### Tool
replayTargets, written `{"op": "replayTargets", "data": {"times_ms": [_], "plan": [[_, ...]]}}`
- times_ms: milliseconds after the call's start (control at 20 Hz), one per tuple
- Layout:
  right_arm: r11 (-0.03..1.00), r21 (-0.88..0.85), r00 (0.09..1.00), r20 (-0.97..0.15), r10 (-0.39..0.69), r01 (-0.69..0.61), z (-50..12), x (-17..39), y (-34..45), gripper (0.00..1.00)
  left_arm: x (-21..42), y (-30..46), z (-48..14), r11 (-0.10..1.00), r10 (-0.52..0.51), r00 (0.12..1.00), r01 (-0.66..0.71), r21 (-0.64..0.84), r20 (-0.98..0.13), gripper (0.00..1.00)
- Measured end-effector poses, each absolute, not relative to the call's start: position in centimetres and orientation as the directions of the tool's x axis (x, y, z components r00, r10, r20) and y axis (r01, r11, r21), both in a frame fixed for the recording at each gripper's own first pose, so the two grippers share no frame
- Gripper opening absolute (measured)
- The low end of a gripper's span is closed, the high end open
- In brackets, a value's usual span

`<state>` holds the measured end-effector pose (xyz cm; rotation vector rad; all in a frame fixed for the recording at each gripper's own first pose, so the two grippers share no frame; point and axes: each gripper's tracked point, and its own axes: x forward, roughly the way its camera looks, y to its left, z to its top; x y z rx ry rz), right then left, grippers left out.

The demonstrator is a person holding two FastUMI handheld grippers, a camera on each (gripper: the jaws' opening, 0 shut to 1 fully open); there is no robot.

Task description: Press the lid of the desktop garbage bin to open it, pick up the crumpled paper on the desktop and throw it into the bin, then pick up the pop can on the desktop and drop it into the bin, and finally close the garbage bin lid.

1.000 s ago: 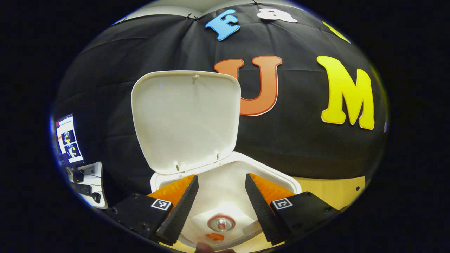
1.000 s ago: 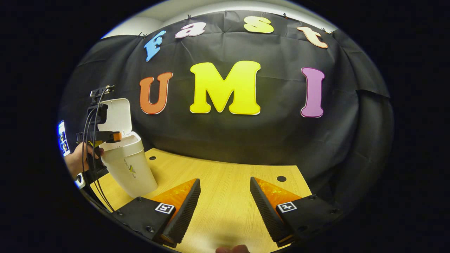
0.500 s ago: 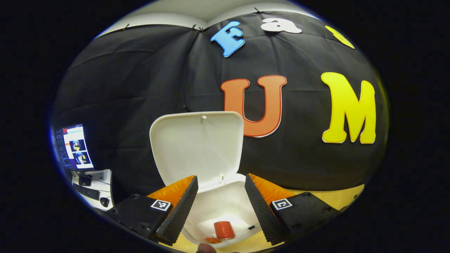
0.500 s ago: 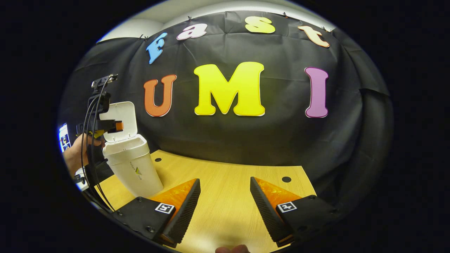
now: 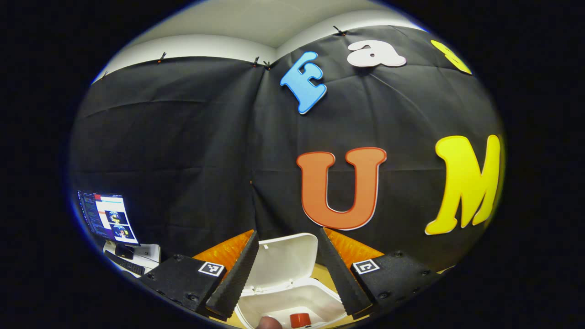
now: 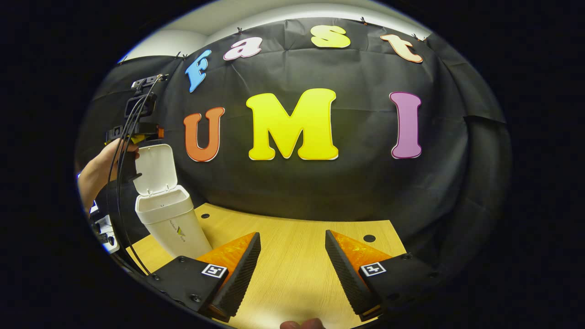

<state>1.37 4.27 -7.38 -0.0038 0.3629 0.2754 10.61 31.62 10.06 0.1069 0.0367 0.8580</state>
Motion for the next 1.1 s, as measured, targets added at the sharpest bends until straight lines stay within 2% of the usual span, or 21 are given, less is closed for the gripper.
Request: {"op": "replayTargets", "data": {"times_ms": [400,600,1100], "plan": [[0.969,0.072,0.885,-0.396,0.244,-0.235,-8.3,1.2,4.6,0.9,10.6,39.1,8.5,0.509,0.847,0.508,-0.86,-0.037,-0.157,0.87],[0.971,0.072,0.886,-0.397,0.239,-0.229,-8.3,1.2,4.8,0.9,11.2,39.3,8.1,0.483,0.862,0.465,-0.874,0.046,-0.2,0.88],[0.974,0.076,0.891,-0.394,0.227,-0.215,-8.2,0.5,3.0,0.9,10.9,38.6,4.7,0.483,0.835,0.453,-0.875,0.023,-0.312,0.87]]}}
